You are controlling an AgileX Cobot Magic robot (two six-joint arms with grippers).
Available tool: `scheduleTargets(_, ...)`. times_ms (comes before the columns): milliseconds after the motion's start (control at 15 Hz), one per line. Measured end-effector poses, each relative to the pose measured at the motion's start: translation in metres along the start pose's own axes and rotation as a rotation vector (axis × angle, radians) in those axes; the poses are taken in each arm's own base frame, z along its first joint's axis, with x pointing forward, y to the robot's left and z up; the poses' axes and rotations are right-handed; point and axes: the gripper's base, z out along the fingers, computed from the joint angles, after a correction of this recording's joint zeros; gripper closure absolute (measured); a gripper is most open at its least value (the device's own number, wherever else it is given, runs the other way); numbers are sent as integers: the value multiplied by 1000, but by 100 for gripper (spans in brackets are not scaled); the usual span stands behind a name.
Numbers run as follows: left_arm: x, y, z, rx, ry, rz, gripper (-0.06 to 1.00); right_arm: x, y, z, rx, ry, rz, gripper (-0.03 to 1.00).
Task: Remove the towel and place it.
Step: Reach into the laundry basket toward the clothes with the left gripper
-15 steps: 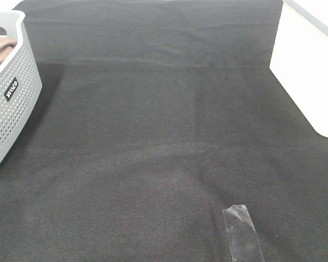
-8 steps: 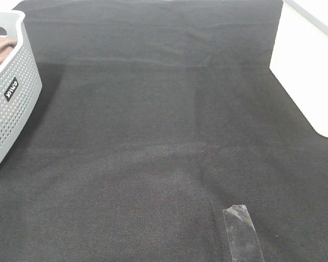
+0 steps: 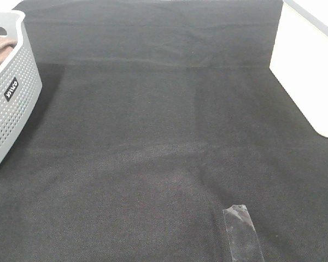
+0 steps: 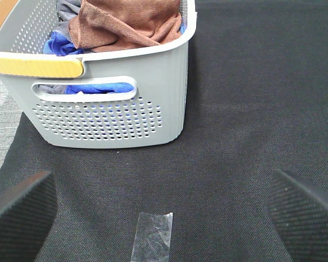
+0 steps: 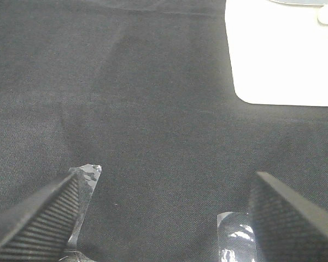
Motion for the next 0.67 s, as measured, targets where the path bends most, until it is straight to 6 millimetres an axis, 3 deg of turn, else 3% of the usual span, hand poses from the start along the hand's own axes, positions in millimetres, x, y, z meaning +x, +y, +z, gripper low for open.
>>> scheduleTargets(667,0,0,0,0,0,1,-5,0,0,0,0,0,0,19)
